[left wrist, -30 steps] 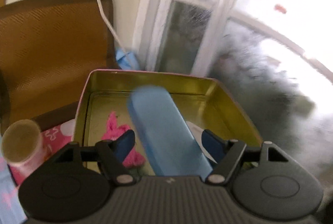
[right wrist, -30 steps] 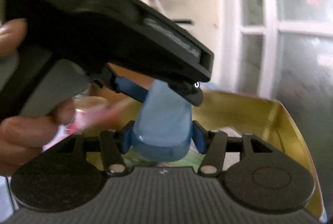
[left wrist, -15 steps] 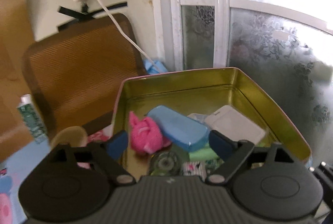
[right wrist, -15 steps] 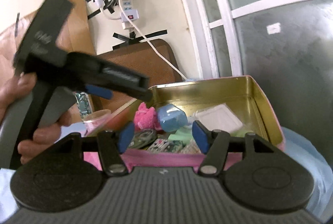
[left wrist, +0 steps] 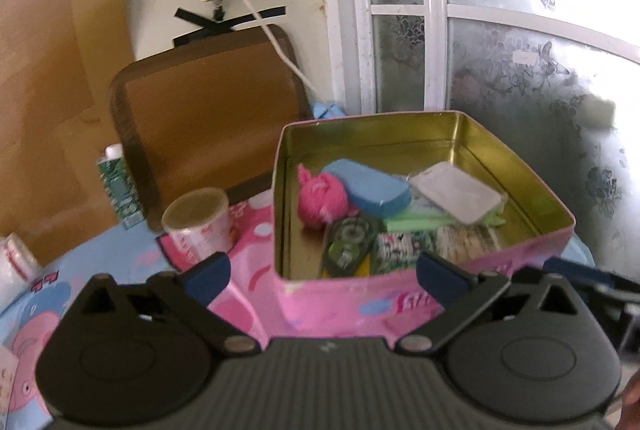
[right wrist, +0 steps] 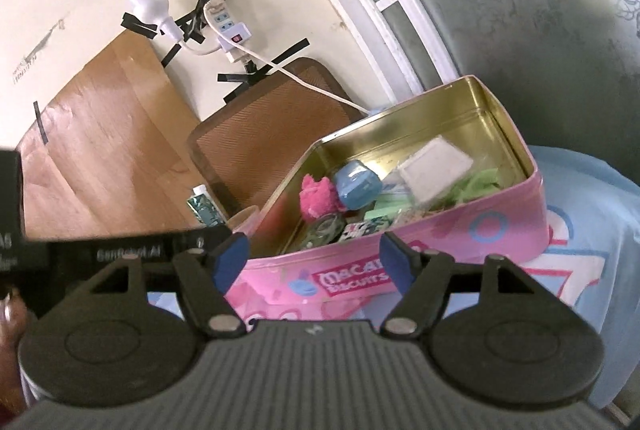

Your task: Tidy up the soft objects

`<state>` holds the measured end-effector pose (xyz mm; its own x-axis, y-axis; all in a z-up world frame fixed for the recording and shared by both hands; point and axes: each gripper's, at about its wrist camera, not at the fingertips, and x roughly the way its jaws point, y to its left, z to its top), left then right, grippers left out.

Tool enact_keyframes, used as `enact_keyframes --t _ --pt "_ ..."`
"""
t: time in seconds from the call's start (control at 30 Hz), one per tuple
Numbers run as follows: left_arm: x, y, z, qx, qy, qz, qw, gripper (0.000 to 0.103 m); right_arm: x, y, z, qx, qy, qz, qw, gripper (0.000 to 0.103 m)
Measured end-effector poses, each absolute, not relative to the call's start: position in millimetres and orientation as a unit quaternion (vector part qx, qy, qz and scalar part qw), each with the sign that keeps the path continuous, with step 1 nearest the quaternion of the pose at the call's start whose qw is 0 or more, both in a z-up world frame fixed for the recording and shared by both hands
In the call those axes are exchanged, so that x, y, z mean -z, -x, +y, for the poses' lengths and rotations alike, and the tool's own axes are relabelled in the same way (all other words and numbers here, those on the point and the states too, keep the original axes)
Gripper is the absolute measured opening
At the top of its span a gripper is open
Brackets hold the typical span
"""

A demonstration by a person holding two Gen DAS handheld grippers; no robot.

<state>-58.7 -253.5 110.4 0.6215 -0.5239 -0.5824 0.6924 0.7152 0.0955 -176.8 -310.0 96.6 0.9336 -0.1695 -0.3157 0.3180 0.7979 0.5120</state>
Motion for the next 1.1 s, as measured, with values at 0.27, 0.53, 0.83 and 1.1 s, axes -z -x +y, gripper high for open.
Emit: enact_keyframes --t 0.27,0.53,0.83,1.1 --pt "-90 74 -221 0.326 -0.166 0.296 0.882 0.103 -98 182 -291 0.13 -0.306 0.134 0.934 0.092" --pt "-80 83 -207 0.315 -0.182 0.293 0.884 0.103 -102 184 -282 0.128 -0.315 0.128 0.932 0.095" --pt "-77 82 -207 0.32 -0.185 0.314 0.875 0.103 -102 185 -286 0.13 -0.316 0.128 0.931 0.095" --pt "-75 86 -213 0.309 -0.205 0.309 0.876 0.103 -100 188 -290 0.134 -0.321 0.125 0.929 0.095"
